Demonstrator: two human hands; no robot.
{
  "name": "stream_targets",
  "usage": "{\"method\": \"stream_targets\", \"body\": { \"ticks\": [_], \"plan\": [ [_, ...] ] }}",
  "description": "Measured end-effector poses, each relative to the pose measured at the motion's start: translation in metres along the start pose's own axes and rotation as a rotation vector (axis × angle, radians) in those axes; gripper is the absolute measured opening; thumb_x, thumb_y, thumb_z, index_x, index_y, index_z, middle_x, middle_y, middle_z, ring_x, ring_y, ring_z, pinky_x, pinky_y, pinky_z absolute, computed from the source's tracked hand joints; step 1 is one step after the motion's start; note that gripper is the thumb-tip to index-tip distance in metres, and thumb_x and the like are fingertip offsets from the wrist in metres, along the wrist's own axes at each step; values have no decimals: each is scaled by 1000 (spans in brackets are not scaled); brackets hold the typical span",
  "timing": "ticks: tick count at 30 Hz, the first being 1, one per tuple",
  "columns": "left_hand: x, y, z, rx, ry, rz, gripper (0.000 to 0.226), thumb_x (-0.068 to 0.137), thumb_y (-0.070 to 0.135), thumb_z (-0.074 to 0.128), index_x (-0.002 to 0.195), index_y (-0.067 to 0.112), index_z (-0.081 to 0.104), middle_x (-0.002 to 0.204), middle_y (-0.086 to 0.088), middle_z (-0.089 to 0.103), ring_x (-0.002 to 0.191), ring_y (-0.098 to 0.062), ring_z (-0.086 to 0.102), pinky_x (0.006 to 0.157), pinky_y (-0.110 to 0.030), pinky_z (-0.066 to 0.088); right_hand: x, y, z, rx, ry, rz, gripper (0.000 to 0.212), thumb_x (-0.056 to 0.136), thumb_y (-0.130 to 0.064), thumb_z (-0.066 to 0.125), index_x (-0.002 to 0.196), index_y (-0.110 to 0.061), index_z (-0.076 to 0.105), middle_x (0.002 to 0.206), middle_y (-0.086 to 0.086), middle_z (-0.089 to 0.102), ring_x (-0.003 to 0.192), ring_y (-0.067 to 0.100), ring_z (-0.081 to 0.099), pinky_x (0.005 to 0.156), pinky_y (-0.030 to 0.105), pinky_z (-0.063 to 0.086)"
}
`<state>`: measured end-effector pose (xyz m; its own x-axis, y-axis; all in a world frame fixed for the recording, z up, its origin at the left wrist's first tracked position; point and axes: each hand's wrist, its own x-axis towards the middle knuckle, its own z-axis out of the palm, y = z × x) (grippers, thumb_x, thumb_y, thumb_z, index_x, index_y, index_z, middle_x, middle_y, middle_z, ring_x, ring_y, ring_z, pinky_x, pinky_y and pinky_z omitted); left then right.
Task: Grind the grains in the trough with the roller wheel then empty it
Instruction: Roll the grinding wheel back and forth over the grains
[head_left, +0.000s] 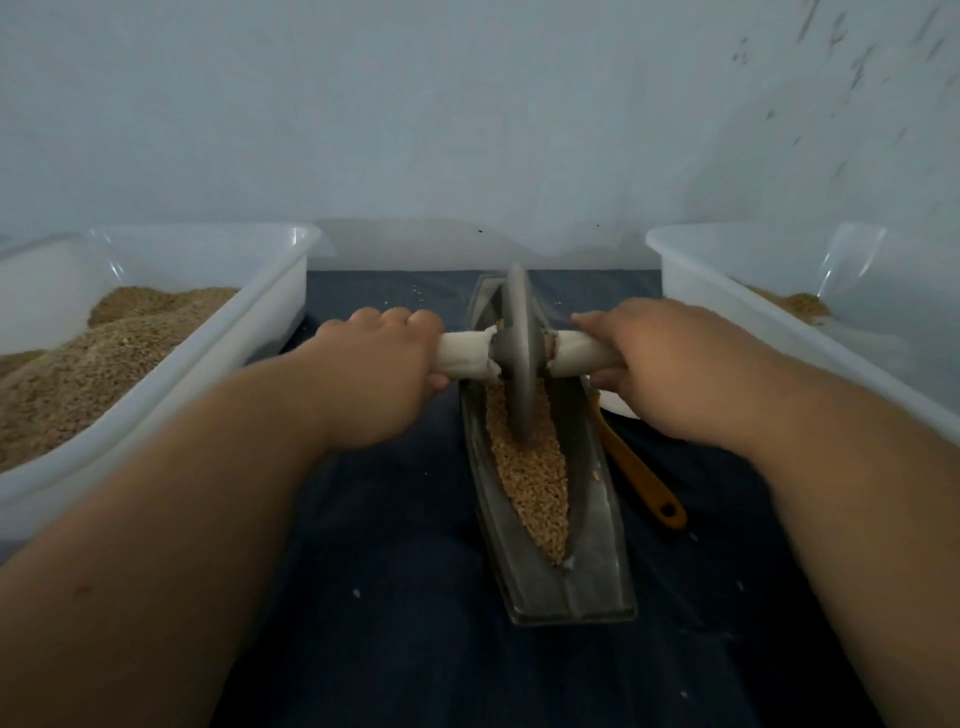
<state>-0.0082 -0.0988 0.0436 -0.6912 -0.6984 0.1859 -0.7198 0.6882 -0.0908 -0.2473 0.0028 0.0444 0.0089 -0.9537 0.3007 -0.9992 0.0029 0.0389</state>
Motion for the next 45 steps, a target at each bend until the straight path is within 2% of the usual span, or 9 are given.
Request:
{"method": "stream_targets", "body": {
  "ticks": [8, 13, 18, 22, 30, 33, 37, 42, 45],
  "plan": [
    [-24, 2, -41, -167, -403, 89, 10, 92, 51, 48, 92, 43, 42, 84, 12, 53, 76, -2, 51, 61, -17, 32, -28, -2, -49, 61, -462, -55, 37, 86, -55, 43, 116, -35, 54, 105, -9, 61, 94, 10, 58, 86, 35, 48],
    [-12, -5, -29, -186, -352, 42, 17, 94, 50, 45, 101, 34, 49, 88, 8, 56, 78, -6, 54, 68, -25, 40, -13, 2, -27, 161, -287, -66, 10, 95, -36, 54, 103, -41, 55, 93, -12, 60, 81, 5, 56, 74, 31, 48],
    [12, 1, 17, 56, 187, -46, 33, 96, 41, 45, 120, 18, 47, 115, -7, 54, 103, -29, 51, 89, -44, 39, 13, 5, 22, 13, 161, 19, 38, 94, -24, 57, 130, -30, 52, 112, 2, 61, 99, 25, 55, 88, 44, 45],
    [20, 2, 32, 87, 281, -105, 44, 95, 38, 47, 132, 14, 43, 124, -10, 49, 110, -33, 45, 95, -46, 32, 24, 4, 37, -8, 265, 30, 56, 91, -19, 61, 144, -18, 44, 123, 8, 61, 111, 31, 52, 95, 45, 39],
    [0, -3, 0, 11, -5, 16, 43, 90, 55, 41, 120, 25, 42, 115, 0, 52, 102, -22, 52, 89, -43, 44, 0, 1, -3, 70, -22, 8, 42, 92, -40, 57, 133, -32, 52, 113, 0, 61, 99, 21, 57, 86, 44, 48],
    [-13, -2, -20, -131, -264, 30, 32, 91, 55, 42, 110, 30, 46, 95, 9, 55, 82, -9, 54, 73, -29, 45, -14, -2, -29, 108, -235, -19, 36, 90, -53, 46, 123, -40, 55, 101, -13, 61, 88, 5, 56, 78, 32, 48],
    [-21, -1, -35, -170, -365, 66, 23, 91, 53, 45, 107, 37, 47, 87, 9, 55, 77, -5, 54, 63, -20, 36, -25, -6, -50, 76, -406, -39, 36, 80, -62, 38, 109, -44, 52, 91, -16, 60, 81, 1, 56, 68, 19, 42],
    [-13, -1, -22, -131, -277, 45, 22, 94, 49, 43, 103, 30, 46, 86, 8, 53, 75, -7, 52, 64, -24, 38, -14, -1, -27, 133, -276, -47, 9, 95, -40, 55, 103, -42, 50, 88, -14, 58, 77, 2, 55, 66, 25, 44],
    [-1, 2, 1, 16, 6, 8, 32, 94, 49, 39, 109, 22, 46, 97, 3, 52, 86, -18, 52, 74, -36, 41, -2, 1, 1, 77, -25, -16, 15, 97, -30, 54, 111, -34, 55, 98, -5, 60, 85, 15, 56, 77, 38, 48]
  ]
}}
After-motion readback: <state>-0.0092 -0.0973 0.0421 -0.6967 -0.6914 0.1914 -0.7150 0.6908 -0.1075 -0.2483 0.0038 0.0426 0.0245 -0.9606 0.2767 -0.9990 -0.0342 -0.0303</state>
